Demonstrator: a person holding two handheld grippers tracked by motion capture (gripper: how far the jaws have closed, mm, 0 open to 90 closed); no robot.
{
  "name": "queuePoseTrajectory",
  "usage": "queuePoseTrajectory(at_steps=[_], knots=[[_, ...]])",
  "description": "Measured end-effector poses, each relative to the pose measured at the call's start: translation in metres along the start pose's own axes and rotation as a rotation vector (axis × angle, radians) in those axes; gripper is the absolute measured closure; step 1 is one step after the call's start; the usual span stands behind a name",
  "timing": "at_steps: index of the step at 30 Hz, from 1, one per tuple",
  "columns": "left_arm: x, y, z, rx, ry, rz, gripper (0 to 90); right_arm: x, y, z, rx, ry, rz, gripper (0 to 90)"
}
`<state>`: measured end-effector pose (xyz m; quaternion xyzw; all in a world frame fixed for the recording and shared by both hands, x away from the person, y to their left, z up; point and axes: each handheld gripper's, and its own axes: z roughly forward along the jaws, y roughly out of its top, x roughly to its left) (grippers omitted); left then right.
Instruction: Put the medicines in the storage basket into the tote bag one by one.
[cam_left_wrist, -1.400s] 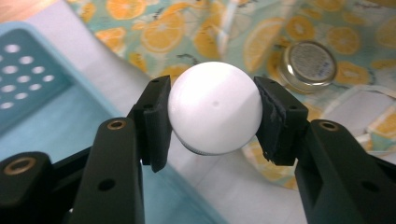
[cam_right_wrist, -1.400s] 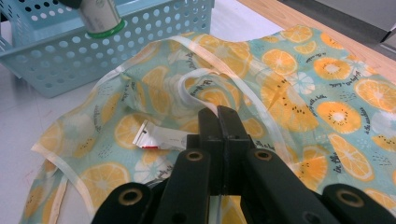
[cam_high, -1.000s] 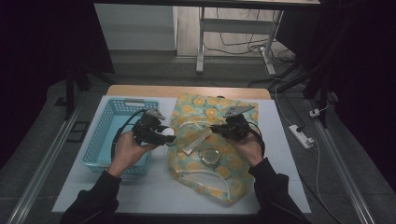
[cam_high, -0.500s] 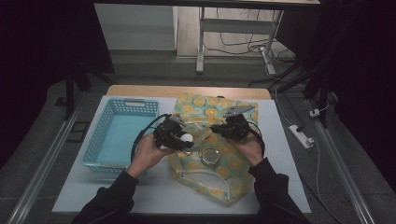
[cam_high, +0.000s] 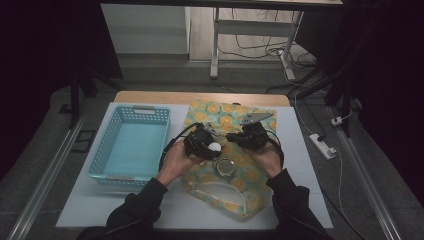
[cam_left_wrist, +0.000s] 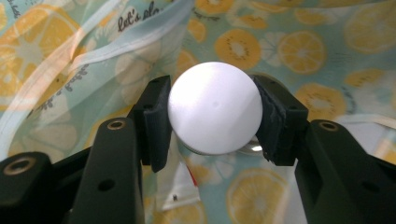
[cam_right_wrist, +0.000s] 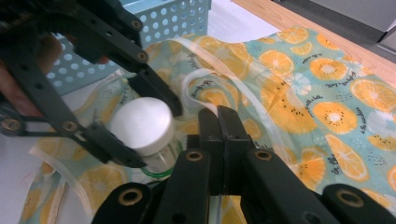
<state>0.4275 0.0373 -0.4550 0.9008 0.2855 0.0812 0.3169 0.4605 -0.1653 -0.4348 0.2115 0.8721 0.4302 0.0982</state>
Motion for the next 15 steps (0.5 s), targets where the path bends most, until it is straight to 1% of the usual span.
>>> queuePoseTrajectory(at_steps=[5,14,15], knots=[[0.002,0.002,0.011,-0.004,0.007,0.001,50.6,-0.001,-0.001,0.001,0.003,-0.003,0.003,90.0],[0.008,0.006,0.025,-0.021,0.016,-0.02,50.6,-0.001,-0.002,0.003,0.006,-0.008,0.007,90.0],[0.009,0.006,0.027,-0.022,0.01,-0.023,50.6,-0.001,-0.002,0.003,0.006,-0.009,0.009,90.0]])
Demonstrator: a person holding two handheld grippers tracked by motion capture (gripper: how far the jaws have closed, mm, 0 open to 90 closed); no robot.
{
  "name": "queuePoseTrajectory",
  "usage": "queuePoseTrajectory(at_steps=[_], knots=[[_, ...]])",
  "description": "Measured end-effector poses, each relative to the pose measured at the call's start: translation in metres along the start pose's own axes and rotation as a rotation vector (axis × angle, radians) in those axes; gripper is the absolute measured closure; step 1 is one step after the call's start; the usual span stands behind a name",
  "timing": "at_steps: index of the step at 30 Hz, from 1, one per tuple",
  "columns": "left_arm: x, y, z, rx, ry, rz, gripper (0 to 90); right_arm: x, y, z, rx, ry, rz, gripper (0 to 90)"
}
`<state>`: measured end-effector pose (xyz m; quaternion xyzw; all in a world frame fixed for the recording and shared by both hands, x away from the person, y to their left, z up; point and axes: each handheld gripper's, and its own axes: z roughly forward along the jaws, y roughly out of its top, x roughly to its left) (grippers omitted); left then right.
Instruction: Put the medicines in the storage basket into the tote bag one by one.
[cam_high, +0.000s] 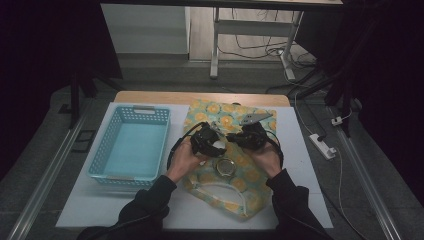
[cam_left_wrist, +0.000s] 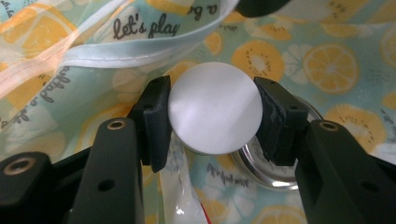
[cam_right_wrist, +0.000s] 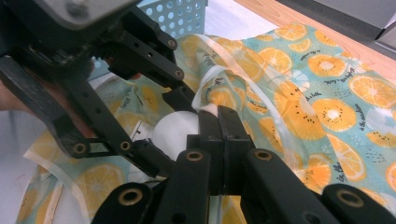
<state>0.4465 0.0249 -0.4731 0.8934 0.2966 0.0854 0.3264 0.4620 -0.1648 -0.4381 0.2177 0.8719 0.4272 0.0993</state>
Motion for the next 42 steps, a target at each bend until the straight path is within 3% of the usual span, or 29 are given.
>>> queuePoseTrajectory(at_steps=[6,15,18,25,35,42], knots=[[0.003,-0.002,0.012,0.004,-0.017,-0.021,50.6,-0.002,-0.002,0.001,0.005,-0.004,0.004,90.0],[0.004,-0.002,0.027,0.024,-0.002,-0.006,50.4,-0.003,-0.002,0.002,0.006,-0.004,0.004,90.0],[0.003,-0.001,0.028,0.02,0.001,-0.018,49.9,-0.003,-0.002,0.002,0.007,-0.004,0.003,90.0],[0.001,0.002,0.018,0.001,-0.003,-0.024,34.7,-0.003,-0.002,0.0,0.003,-0.001,0.004,90.0],[-0.007,-0.003,-0.002,-0.035,-0.056,-0.029,19.6,-0.002,-0.001,0.0,0.001,0.002,0.001,90.0],[-0.009,-0.009,-0.017,-0.082,-0.09,-0.081,13.9,-0.001,-0.001,0.001,0.003,0.004,-0.001,90.0]])
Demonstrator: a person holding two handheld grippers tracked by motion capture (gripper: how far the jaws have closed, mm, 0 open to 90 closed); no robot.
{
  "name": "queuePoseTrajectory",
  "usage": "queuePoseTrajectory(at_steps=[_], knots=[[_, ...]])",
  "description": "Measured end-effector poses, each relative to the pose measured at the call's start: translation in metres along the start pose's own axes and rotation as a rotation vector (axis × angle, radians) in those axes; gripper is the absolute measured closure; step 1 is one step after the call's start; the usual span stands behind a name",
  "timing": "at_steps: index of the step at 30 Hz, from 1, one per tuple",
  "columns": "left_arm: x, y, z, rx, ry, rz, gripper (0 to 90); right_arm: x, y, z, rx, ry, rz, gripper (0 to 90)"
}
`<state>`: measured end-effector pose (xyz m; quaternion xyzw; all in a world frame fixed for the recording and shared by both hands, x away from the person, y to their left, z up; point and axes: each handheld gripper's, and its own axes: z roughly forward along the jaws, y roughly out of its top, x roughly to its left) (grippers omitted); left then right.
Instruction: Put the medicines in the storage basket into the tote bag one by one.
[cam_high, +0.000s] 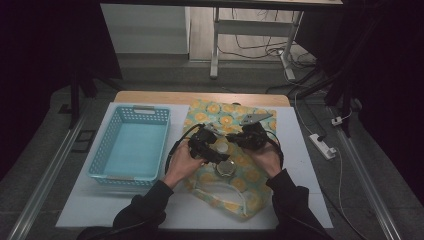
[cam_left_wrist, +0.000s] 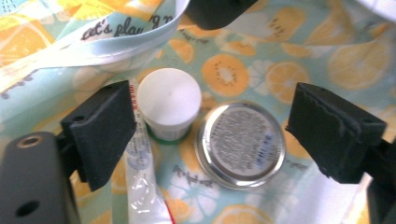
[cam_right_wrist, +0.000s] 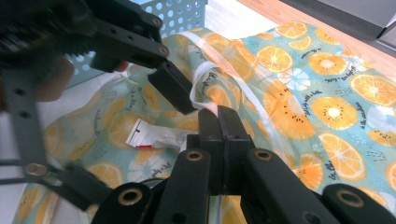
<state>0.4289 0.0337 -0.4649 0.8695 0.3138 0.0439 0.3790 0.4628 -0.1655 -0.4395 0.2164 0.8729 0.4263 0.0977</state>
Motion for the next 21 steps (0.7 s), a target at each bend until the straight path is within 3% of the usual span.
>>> queuePoseTrajectory(at_steps=[7,15,19,21], knots=[[-0.003,-0.009,-0.011,-0.022,-0.052,-0.014,3.5,0.001,0.0,0.0,-0.001,0.002,-0.004,90.0],[-0.006,-0.021,-0.021,-0.049,-0.101,-0.004,0.6,0.002,0.001,0.001,0.001,0.004,-0.004,90.0],[-0.009,-0.026,-0.025,-0.067,-0.157,-0.002,0.5,0.003,0.001,0.001,0.001,0.004,-0.005,90.0],[-0.012,-0.029,-0.025,-0.057,-0.164,0.003,0.4,0.003,0.001,0.001,0.002,0.004,-0.007,90.0]])
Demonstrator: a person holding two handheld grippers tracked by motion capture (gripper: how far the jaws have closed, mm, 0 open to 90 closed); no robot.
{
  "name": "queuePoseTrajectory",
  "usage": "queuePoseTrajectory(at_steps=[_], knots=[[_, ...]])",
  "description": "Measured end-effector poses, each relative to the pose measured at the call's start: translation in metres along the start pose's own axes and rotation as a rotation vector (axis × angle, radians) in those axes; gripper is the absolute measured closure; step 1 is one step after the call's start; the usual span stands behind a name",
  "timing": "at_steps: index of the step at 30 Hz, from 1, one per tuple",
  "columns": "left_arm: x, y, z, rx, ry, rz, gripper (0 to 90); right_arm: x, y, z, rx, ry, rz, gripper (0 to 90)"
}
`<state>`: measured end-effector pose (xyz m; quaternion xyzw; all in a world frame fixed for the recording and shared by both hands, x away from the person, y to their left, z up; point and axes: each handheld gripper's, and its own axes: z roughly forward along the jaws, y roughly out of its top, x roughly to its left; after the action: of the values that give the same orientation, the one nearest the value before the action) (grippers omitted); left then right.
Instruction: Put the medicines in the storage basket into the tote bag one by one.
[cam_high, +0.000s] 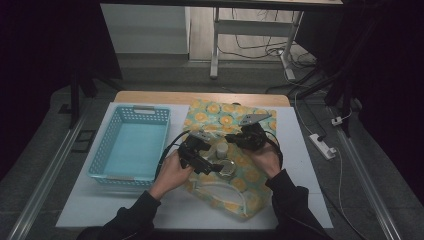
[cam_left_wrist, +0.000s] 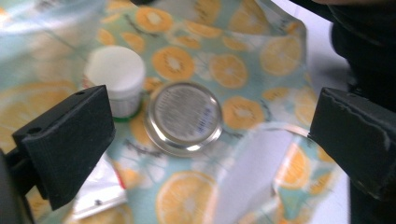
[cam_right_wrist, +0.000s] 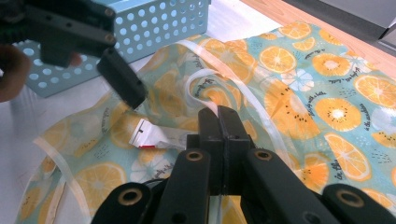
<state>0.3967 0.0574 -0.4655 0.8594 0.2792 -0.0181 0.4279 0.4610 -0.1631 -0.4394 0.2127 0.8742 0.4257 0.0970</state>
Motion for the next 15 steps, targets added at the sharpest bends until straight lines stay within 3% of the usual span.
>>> queuePoseTrajectory(at_steps=[15], knots=[[-0.021,-0.022,0.01,0.04,0.076,0.067,0.2,0.002,0.0,-0.001,0.0,0.004,-0.006,90.0]])
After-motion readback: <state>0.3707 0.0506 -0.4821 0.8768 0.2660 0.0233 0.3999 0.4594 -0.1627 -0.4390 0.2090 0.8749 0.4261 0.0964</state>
